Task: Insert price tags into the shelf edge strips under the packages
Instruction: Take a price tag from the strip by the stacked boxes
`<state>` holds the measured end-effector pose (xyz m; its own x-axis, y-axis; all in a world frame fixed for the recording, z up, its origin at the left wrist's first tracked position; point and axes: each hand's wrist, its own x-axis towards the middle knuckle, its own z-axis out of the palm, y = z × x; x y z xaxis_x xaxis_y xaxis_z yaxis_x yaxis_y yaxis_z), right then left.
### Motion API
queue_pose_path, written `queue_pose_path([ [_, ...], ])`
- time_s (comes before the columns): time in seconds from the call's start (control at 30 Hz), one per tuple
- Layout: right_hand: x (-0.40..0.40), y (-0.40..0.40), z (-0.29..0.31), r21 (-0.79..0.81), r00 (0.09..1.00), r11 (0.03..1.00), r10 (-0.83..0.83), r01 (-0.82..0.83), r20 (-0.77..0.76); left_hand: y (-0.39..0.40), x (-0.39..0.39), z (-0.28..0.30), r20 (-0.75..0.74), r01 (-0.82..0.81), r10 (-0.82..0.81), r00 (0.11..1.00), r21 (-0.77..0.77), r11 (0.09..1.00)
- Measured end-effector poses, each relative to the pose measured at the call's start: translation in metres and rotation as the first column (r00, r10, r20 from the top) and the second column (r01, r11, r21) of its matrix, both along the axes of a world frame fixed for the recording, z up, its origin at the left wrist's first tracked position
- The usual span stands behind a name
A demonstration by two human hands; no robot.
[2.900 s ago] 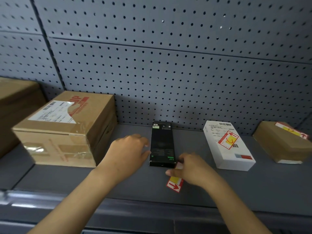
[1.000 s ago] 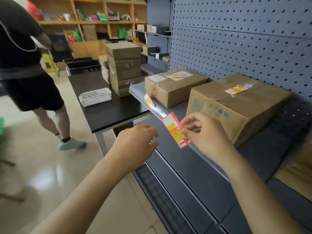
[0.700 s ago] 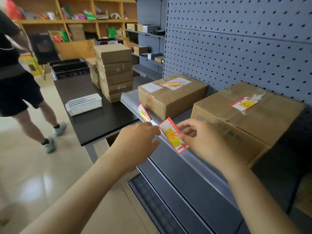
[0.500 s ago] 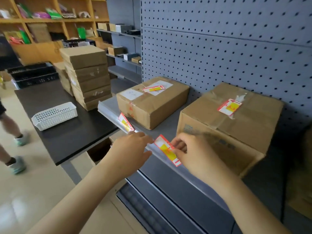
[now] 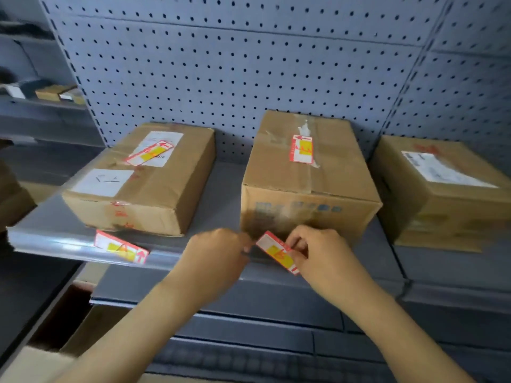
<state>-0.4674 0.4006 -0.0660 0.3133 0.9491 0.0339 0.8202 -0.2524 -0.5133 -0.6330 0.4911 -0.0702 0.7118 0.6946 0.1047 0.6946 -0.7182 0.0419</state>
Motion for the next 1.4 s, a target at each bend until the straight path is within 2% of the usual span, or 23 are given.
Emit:
queue_pose_path([
  [0.07, -0.001, -0.009, 0.002, 0.017, 0.998, 0.998, -0.056, 0.056, -0.017, -0.007, 0.001, -0.003, 0.086, 0.073, -0.076, 0.993, 0.033, 0.997],
  [0.2, 0.001, -0.017, 0.002, 0.090, 0.986, 0.986, -0.134, 0.143, -0.100, -0.014, 0.008, -0.012, 0.035, 0.210, -0.214, 0.976, 0.096, 0.973],
  [0.33, 0.005, -0.021, -0.001, 0.133, 0.981, 0.978, -0.145, 0.162, -0.133, -0.021, 0.020, -0.028, -0.001, 0.285, -0.285, 0.959, 0.049, 0.957],
  [0.47, 0.005, -0.022, -0.005, 0.150, 0.979, 0.975, -0.139, 0.162, -0.152, -0.025, 0.029, -0.041, 0.054, 0.317, -0.319, 0.946, 0.053, 0.947],
  [0.83, 0.010, -0.024, -0.011, 0.209, 0.981, 0.966, -0.118, 0.149, -0.154, -0.037, 0.029, -0.041, 0.050, 0.260, -0.261, 0.964, 0.026, 0.965],
  [1.03, 0.008, -0.021, -0.016, 0.232, 0.985, 0.964, -0.097, 0.129, -0.143, -0.041, 0.035, -0.037, 0.118, 0.219, -0.217, 0.969, -0.002, 0.976],
  [1.17, 0.006, -0.019, -0.020, 0.232, 0.993, 0.967, -0.087, 0.103, -0.078, -0.042, 0.033, -0.034, 0.094, 0.252, -0.248, 0.964, -0.024, 0.968],
  [1.4, -0.004, -0.019, -0.025, 0.140, 0.995, 0.987, -0.081, 0.072, 0.060, -0.046, 0.031, -0.037, 0.060, 0.245, -0.244, 0.968, -0.005, 0.970],
])
